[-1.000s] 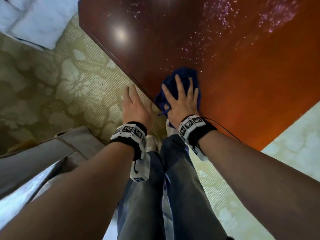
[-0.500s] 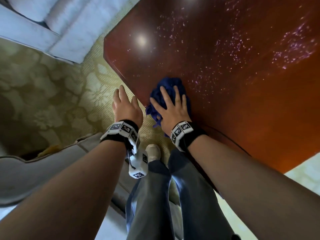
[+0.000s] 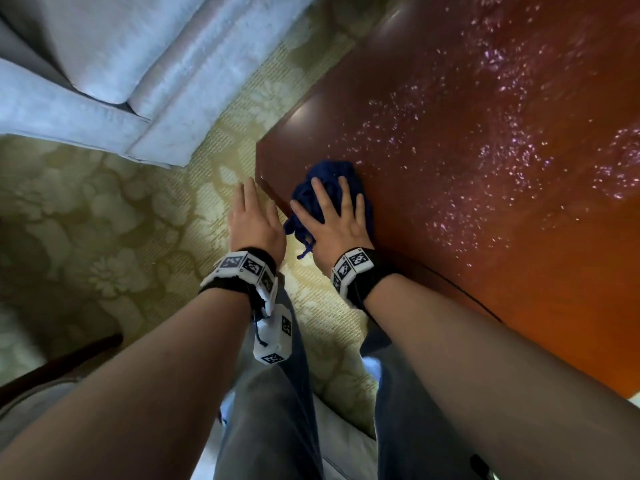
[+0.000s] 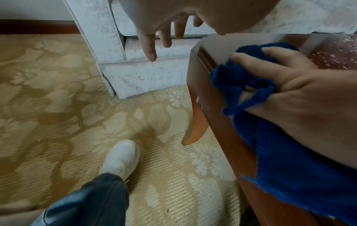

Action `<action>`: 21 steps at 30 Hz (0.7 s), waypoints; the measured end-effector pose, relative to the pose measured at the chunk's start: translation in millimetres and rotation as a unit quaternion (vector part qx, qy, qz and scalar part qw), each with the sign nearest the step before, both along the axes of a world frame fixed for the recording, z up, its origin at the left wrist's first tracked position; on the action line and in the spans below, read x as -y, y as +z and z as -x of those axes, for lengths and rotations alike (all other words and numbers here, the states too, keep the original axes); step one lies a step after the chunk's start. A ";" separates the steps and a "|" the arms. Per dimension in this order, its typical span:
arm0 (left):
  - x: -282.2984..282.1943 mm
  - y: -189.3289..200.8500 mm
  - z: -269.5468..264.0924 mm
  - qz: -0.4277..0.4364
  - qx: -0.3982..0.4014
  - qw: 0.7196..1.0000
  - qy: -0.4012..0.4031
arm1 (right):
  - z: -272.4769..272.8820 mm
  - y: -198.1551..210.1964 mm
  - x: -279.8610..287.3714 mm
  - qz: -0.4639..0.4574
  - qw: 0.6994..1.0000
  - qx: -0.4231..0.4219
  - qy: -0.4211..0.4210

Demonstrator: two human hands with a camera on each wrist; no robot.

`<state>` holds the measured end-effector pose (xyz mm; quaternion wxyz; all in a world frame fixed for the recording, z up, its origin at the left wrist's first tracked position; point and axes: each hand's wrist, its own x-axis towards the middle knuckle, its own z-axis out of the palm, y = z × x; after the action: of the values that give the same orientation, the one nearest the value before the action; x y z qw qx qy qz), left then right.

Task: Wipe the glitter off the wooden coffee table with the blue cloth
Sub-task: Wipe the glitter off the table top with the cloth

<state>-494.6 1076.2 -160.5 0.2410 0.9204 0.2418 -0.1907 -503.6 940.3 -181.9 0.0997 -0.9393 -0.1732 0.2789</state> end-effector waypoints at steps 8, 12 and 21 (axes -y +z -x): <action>-79.3 -11.9 -82.1 0.047 0.017 0.995 -0.084 | -70.6 -1.2 -78.3 0.016 0.993 0.013 -0.117; -106.1 -0.4 -108.9 0.054 0.005 0.986 -0.155 | -82.0 0.6 -96.1 0.026 0.986 0.006 -0.166; -45.3 11.3 -129.0 0.079 -0.115 0.922 -0.360 | 35.9 2.2 -64.1 0.102 0.916 0.069 -0.381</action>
<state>-365.6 1121.5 -149.1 0.1987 0.8950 -0.0958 -0.3877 -539.5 1004.4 -179.7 0.0896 -0.9562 0.2204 0.1703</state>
